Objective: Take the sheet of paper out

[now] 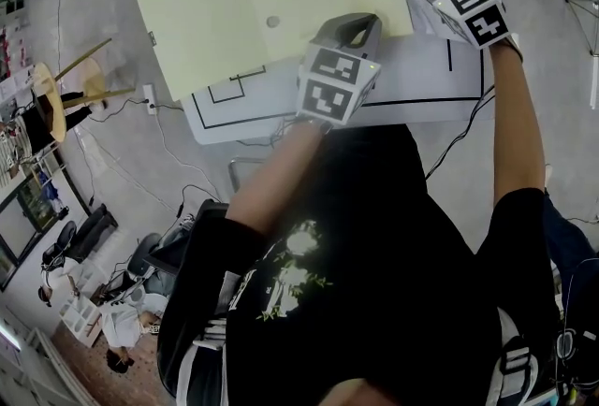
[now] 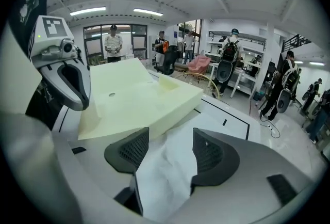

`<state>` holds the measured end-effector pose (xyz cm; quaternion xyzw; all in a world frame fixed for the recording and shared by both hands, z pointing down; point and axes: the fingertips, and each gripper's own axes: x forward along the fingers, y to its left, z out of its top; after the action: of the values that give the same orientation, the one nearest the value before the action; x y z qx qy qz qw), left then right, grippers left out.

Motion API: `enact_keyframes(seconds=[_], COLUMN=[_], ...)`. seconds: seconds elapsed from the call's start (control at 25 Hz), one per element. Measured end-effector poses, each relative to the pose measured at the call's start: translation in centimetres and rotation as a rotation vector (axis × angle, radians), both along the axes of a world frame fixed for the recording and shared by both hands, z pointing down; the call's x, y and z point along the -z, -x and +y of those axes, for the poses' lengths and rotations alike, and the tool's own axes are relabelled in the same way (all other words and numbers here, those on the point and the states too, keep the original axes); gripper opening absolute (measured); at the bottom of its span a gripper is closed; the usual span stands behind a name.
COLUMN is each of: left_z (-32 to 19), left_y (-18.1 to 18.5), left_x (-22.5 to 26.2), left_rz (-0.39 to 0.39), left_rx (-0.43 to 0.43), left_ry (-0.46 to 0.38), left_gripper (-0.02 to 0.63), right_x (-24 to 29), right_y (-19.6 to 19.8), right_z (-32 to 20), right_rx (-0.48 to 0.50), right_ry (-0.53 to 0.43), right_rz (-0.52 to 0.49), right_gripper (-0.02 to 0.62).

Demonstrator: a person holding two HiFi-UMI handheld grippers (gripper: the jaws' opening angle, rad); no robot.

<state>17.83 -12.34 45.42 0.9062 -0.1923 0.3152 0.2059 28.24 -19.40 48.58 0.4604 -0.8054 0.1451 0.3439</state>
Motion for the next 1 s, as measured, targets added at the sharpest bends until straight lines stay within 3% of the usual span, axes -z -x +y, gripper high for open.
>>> enact_keyframes(seconds=[0.28, 0.36, 0.48, 0.68, 1.0], left_z=[1.2, 1.8, 2.4, 2.8, 4.2], left_y=[1.2, 1.8, 2.8, 3.9, 6.0], left_x=[0.9, 1.1, 1.5, 2.1, 3.5], left_rz=[0.023, 0.031, 0.036, 0.052, 0.089], left_rx=[0.041, 0.051, 0.067, 0.092, 0.121], left_ry=[-0.027, -0.031, -0.043, -0.061, -0.096], left_gripper=[-0.011, -0.011, -0.011, -0.011, -0.011], right_x=[5.1, 6.1, 7.2, 8.6, 10.1], right_y=[-0.2, 0.5, 1.9, 4.5, 9.6], right_z=[1.9, 2.9, 4.5, 7.1, 10.5], right_rx=[-0.167, -0.193, -0.215, -0.269, -0.272], right_ry=[-0.150, -0.189, -0.247, -0.304, -0.341], right_rz=[-0.155, -0.159, -0.139, -0.192, -0.219], right_gripper=[0.235, 0.227, 0.132, 0.031, 0.002])
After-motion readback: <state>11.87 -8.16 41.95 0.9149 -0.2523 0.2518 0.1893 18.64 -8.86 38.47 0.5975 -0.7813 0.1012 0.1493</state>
